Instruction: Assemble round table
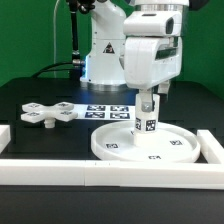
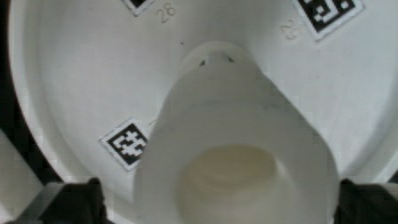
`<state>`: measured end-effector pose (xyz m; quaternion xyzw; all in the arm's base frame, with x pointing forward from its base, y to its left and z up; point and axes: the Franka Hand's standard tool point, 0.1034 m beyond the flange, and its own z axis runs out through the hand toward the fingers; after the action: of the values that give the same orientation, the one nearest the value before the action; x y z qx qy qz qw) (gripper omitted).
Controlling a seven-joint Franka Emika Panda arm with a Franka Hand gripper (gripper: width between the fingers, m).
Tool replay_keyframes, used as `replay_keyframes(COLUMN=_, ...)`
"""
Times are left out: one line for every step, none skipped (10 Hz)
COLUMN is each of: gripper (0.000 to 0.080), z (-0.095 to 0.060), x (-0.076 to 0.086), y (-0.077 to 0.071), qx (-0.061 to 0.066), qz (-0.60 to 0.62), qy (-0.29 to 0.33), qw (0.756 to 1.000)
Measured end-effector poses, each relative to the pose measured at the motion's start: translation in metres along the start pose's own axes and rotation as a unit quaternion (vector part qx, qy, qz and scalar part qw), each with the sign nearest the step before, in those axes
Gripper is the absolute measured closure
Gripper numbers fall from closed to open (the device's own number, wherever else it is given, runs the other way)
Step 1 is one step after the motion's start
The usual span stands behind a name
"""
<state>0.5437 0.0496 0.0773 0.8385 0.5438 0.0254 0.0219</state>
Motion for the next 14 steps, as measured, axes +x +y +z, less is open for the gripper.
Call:
replay_keyframes(gripper=0.0150, z=0.001, x=0.000, y=0.000, qx=-0.001, qz=-0.017, qy=-0.003, qw=1.000)
replay_keyframes(gripper=0.0150, z=0.001, x=-0.001, y=0.000, qx=-0.002, qz=-0.062, qy=-0.006, qw=0.998)
replay_keyframes(gripper=0.0150, z=0.001, x=-0.001, y=0.000, qx=-0.003, qz=-0.088, qy=-0.008, qw=0.996)
replay_keyframes(gripper=0.0150, z=0.002, x=-0.002, y=0.000, qx=-0.003, qz=-0.104, qy=-0.010, qw=0.995)
replay_keyframes(gripper=0.0150, z=0.002, x=-0.003, y=0.000, qx=-0.003, qz=-0.136, qy=-0.012, qw=0.991)
replay_keyframes(gripper=0.0150, z=0.003, x=-0.004, y=0.000, qx=-0.004, qz=-0.166, qy=-0.015, qw=0.986)
replay_keyframes(gripper=0.0150, z=0.004, x=-0.005, y=0.000, qx=-0.005, qz=-0.204, qy=-0.020, qw=0.979)
replay_keyframes(gripper=0.0150, z=0.005, x=-0.006, y=0.000, qx=-0.005, qz=-0.233, qy=-0.024, qw=0.972)
replay_keyframes(gripper=0.0150, z=0.005, x=-0.007, y=0.001, qx=-0.005, qz=-0.259, qy=-0.026, qw=0.965)
replay_keyframes(gripper=0.0150, z=0.005, x=-0.009, y=0.002, qx=-0.005, qz=-0.291, qy=-0.029, qw=0.956)
replay_keyframes(gripper=0.0150, z=0.005, x=-0.010, y=0.003, qx=-0.005, qz=-0.317, qy=-0.031, qw=0.948)
replay_keyframes(gripper=0.0150, z=0.005, x=-0.011, y=0.003, qx=-0.005, qz=-0.324, qy=-0.032, qw=0.946)
replay_keyframes(gripper=0.0150, z=0.005, x=-0.012, y=0.004, qx=-0.005, qz=-0.322, qy=-0.032, qw=0.946)
replay_keyframes(gripper=0.0269, z=0.005, x=-0.012, y=0.004, qx=-0.005, qz=-0.320, qy=-0.032, qw=0.947)
